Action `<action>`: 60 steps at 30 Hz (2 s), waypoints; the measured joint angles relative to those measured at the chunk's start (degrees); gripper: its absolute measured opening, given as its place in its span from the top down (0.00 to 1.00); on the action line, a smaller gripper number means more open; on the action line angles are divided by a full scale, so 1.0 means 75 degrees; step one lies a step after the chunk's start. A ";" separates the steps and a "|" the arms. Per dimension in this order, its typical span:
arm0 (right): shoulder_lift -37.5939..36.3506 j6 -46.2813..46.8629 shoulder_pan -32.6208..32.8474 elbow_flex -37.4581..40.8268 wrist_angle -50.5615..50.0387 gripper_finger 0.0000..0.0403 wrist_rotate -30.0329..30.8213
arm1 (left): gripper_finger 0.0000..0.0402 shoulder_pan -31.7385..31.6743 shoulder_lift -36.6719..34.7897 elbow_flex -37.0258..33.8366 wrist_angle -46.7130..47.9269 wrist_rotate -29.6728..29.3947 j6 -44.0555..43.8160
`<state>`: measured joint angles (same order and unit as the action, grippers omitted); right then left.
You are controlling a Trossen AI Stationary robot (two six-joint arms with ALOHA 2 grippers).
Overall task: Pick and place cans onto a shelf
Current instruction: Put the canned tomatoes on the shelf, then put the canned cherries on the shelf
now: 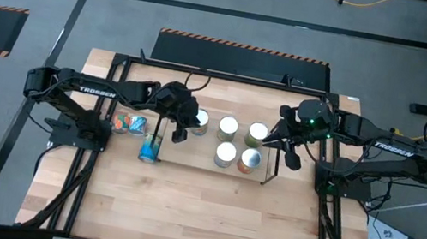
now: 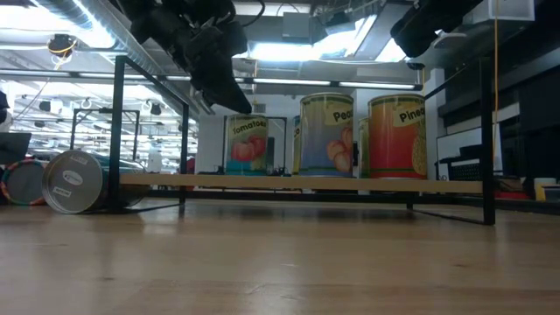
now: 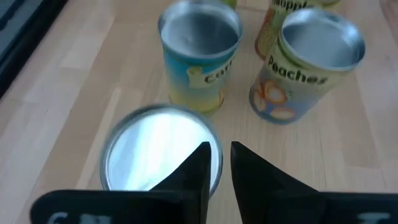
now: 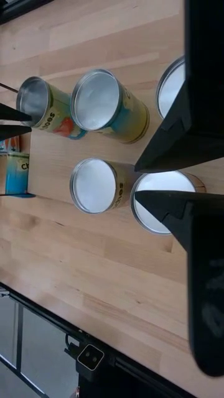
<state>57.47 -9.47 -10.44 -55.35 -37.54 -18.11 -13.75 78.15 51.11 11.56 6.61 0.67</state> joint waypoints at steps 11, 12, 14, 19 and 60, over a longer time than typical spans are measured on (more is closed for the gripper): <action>0.0000 0.0000 0.0000 0.0000 -0.0003 0.85 0.0000 | 0.86 -0.0001 0.0000 0.0000 -0.0979 0.0006 -0.0061; 0.0000 0.0000 0.0000 0.0000 -0.0003 0.85 0.0000 | 0.86 0.0001 0.0000 0.0000 -0.1033 0.0006 -0.0073; 0.0000 0.0000 0.0000 0.0000 -0.0003 0.85 0.0000 | 0.86 -0.0001 -0.0033 0.0000 -0.1140 0.0003 -0.0067; 0.0000 0.0001 0.0000 0.0000 -0.0003 0.85 0.0000 | 0.86 -0.0063 -0.0285 0.0296 -0.1216 -0.0010 -0.0070; 0.0000 0.0003 0.0006 0.0003 -0.0005 0.85 -0.0003 | 0.65 -0.0066 -0.3890 0.2334 0.8076 -0.2562 -0.3869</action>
<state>57.47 -9.45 -10.39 -55.33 -37.58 -18.13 -14.24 48.98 68.62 72.13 -12.61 -28.35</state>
